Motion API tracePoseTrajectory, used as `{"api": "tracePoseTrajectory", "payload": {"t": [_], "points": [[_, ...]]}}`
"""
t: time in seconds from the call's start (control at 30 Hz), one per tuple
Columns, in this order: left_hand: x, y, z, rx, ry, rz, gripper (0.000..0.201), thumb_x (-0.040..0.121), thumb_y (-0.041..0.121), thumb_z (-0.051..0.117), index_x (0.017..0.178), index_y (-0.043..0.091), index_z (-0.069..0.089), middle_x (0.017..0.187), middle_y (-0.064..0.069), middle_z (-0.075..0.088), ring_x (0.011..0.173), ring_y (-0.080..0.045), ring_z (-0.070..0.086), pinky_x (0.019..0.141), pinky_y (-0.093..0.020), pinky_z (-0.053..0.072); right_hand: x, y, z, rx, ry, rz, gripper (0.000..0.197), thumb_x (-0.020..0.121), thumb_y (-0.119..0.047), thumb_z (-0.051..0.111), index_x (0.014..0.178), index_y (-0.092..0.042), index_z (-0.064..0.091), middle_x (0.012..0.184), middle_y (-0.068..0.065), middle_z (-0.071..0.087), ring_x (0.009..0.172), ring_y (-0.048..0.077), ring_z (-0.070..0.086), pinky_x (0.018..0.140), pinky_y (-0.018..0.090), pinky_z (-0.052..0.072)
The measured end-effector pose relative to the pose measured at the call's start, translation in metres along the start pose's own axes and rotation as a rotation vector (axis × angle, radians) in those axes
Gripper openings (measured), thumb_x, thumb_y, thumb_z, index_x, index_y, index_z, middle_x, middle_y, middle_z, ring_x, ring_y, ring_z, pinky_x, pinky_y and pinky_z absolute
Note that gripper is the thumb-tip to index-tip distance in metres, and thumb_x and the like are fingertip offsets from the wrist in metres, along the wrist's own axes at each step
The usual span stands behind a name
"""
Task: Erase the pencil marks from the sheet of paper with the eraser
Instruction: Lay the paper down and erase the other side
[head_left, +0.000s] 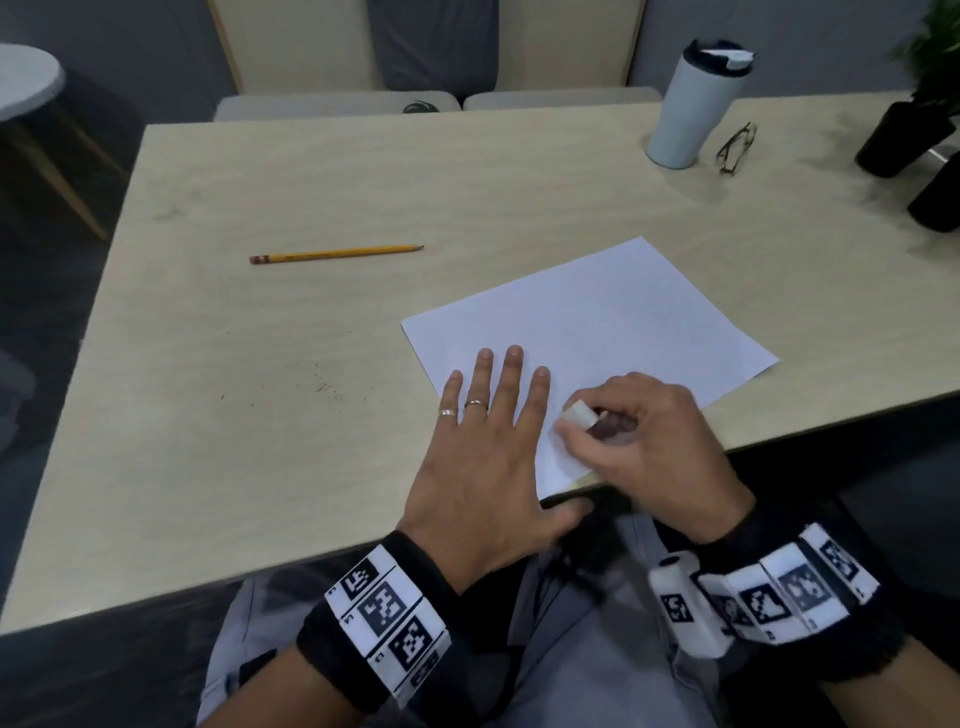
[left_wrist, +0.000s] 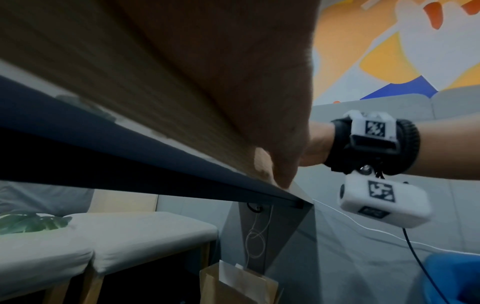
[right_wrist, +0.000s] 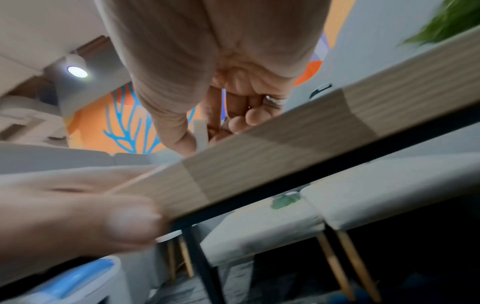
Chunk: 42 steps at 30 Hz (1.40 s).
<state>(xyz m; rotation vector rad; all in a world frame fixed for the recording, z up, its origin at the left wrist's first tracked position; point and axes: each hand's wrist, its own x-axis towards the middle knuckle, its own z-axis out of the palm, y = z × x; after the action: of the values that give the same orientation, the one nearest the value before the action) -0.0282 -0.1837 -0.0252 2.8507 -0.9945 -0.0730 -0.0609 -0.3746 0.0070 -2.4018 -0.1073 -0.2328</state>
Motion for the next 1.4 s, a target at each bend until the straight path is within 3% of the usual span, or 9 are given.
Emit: {"api": "tracePoseTrajectory", "payload": {"t": [0.13,0.27,0.5,0.7,0.83,1.0,1.1,1.27,1.4], "points": [[0.001,-0.002,0.004,0.044,-0.008,0.007,0.113,0.090,0.089,0.026,0.168,0.013,-0.005,0.174,-0.017,-0.017,0.161,-0.038,-0.015,0.128,-0.060,0.004,0.001,0.004,0.000,-0.014,-0.028,0.036,0.031,0.088,-0.045,0.070,0.075,-0.017,0.069,0.067,-0.003,0.058,0.072,0.018,0.055,0.066,0.046,0.050],[0.001,0.000,0.002,0.048,-0.005,0.005,0.114,0.090,0.087,0.029,0.167,0.013,-0.008,0.173,-0.018,-0.020,0.160,-0.038,-0.017,0.128,-0.060,0.002,0.006,0.011,-0.014,-0.144,0.038,0.032,0.026,0.089,-0.040,0.073,0.072,-0.023,0.066,0.065,-0.007,0.057,0.073,0.015,0.052,0.066,0.044,0.051],[0.000,0.004,0.000,0.090,-0.021,-0.020,0.113,0.091,0.060,0.055,0.166,0.011,-0.013,0.172,-0.021,-0.022,0.160,-0.042,-0.016,0.128,-0.061,0.003,0.003,0.013,-0.010,-0.130,0.011,0.034,0.026,0.087,-0.047,0.069,0.072,-0.025,0.065,0.066,-0.010,0.057,0.072,0.013,0.054,0.065,0.041,0.051],[0.000,0.010,-0.005,0.101,-0.023,-0.036,0.110,0.093,0.053,0.054,0.165,0.008,-0.016,0.170,-0.023,-0.024,0.159,-0.045,-0.017,0.127,-0.063,0.002,0.000,0.011,-0.001,0.115,0.044,0.028,0.008,0.093,-0.015,0.081,0.089,-0.020,0.077,0.083,-0.006,0.072,0.074,0.016,0.066,0.073,0.029,0.054],[-0.006,0.005,-0.003,0.097,-0.020,0.011,0.105,0.097,0.049,0.054,0.165,0.004,-0.012,0.171,-0.024,-0.020,0.159,-0.044,-0.015,0.128,-0.061,0.003,-0.003,0.010,0.013,0.063,0.011,0.001,0.006,0.098,-0.019,0.076,0.095,-0.025,0.074,0.089,-0.009,0.070,0.083,0.016,0.068,0.079,0.033,0.056],[-0.010,-0.001,-0.002,0.083,-0.010,0.043,0.100,0.096,0.031,0.054,0.164,0.001,-0.013,0.171,-0.024,-0.019,0.159,-0.043,-0.016,0.129,-0.059,0.004,-0.007,0.020,0.016,0.106,0.211,0.150,0.006,0.103,-0.025,0.069,0.100,-0.030,0.072,0.090,-0.012,0.069,0.075,0.010,0.063,0.074,0.028,0.050],[-0.009,0.003,-0.004,0.106,-0.009,0.052,0.097,0.097,0.031,0.048,0.162,-0.002,-0.015,0.170,-0.026,-0.021,0.159,-0.045,-0.016,0.128,-0.060,0.002,-0.011,0.019,0.022,0.062,0.181,0.108,0.008,0.102,-0.027,0.069,0.110,-0.029,0.071,0.099,-0.012,0.070,0.088,0.010,0.066,0.081,0.032,0.054],[-0.012,0.001,-0.003,0.119,0.014,0.070,0.089,0.094,0.031,0.032,0.161,-0.004,-0.016,0.169,-0.029,-0.021,0.158,-0.046,-0.016,0.128,-0.061,0.003,-0.010,0.008,0.022,0.123,0.121,0.071,0.015,0.097,-0.023,0.078,0.110,-0.025,0.071,0.089,-0.016,0.065,0.076,0.012,0.064,0.074,0.017,0.049],[-0.011,0.002,-0.002,0.117,0.014,0.067,0.092,0.095,0.024,0.043,0.162,-0.003,-0.015,0.170,-0.027,-0.020,0.159,-0.043,-0.015,0.129,-0.059,0.004,-0.011,0.012,0.013,0.163,0.164,0.039,0.013,0.097,-0.021,0.078,0.110,-0.022,0.073,0.087,-0.015,0.064,0.075,0.015,0.066,0.073,0.015,0.048]]}}
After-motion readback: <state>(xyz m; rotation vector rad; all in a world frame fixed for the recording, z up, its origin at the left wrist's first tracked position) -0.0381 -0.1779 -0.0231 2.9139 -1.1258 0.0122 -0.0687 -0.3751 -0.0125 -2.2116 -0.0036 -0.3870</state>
